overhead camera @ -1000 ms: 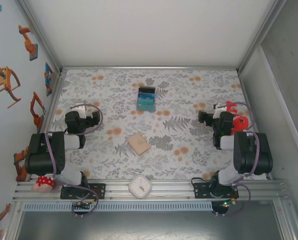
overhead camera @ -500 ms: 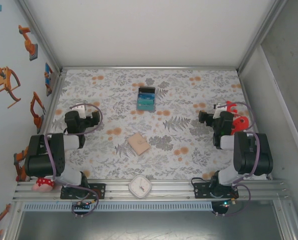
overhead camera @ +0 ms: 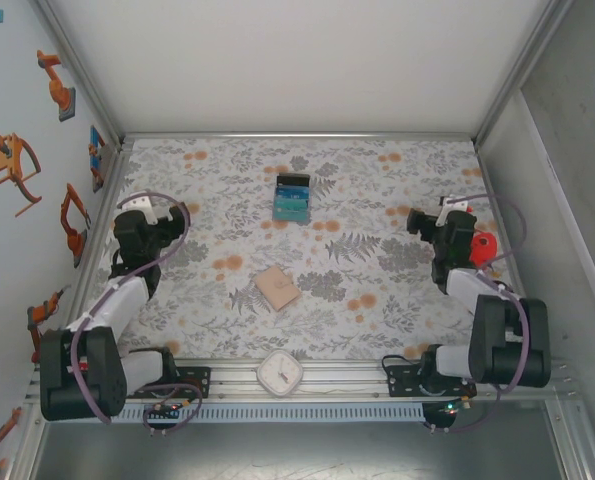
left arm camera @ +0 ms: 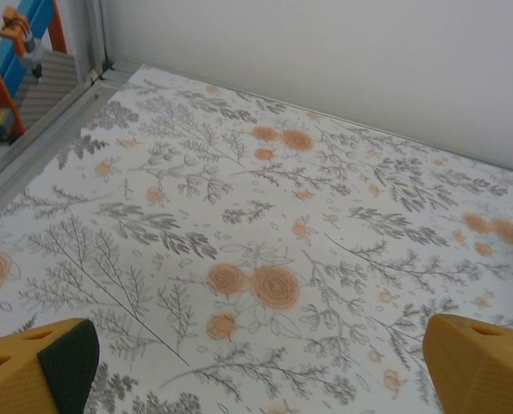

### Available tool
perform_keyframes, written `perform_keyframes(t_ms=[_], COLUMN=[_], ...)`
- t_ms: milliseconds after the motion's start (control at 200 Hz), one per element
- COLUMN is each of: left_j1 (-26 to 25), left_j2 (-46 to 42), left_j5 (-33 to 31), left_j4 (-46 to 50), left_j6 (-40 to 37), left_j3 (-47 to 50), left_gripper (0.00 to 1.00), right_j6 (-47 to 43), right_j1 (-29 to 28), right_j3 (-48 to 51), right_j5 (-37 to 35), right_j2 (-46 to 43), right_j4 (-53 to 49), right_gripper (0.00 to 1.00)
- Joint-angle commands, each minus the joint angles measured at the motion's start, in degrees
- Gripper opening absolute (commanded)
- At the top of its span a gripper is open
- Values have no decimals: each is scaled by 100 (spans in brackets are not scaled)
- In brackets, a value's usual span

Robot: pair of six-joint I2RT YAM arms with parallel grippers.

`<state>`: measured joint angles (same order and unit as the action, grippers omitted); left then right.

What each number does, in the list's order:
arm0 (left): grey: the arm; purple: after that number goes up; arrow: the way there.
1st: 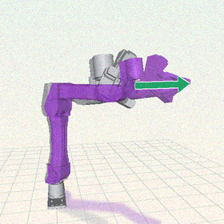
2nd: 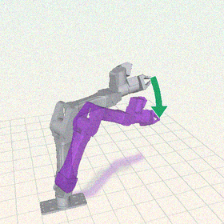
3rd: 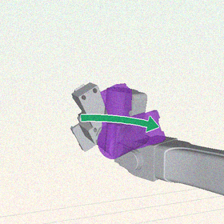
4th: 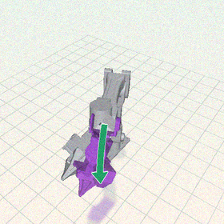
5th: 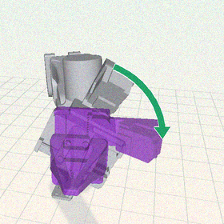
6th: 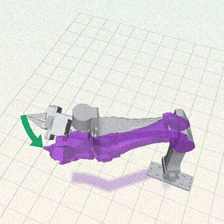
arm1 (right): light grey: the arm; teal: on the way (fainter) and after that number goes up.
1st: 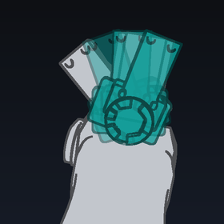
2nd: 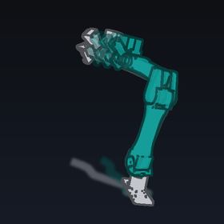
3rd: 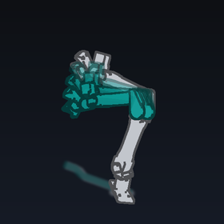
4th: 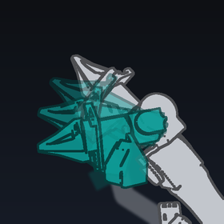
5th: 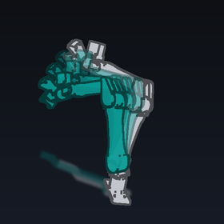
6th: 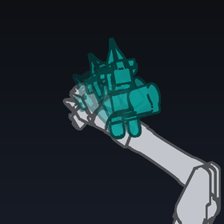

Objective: Take the credit cards out of the card holder

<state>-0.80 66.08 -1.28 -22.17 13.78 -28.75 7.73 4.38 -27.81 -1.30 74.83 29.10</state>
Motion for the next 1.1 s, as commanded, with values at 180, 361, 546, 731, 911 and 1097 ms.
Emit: perform_keyframes(t_ms=[180, 361, 546, 731, 911, 1097], left_j1=[-1304, -2364, -3571, -4300, -4582, -4712], left_j2=[-1046, -1446, -1181, -394, 373, 802], left_j5=[-1142, -1555, -1673, -1486, -859, -370], left_j4=[2549, 3623, 3995, 3881, 3392, 3169], left_j6=[1668, 2800, 3887, 4218, 4145, 3885], left_j3=[-398, -284, -167, -377, -554, -701], left_gripper=[97, 97, 97, 97, 97, 93], right_j6=[404, 513, 707, 931, 977, 993], right_j1=[-135, -374, -575, -650, -698, -725], right_j3=[-663, -910, -995, -999, -1020, -1051], right_j5=[-367, -586, -777, -801, -819, -767], right_j2=[-602, -748, -893, -1022, -1006, -912], right_j4=[-1816, -2684, -3367, -3785, -3864, -3914], right_gripper=[99, 100, 100, 99, 99, 97])
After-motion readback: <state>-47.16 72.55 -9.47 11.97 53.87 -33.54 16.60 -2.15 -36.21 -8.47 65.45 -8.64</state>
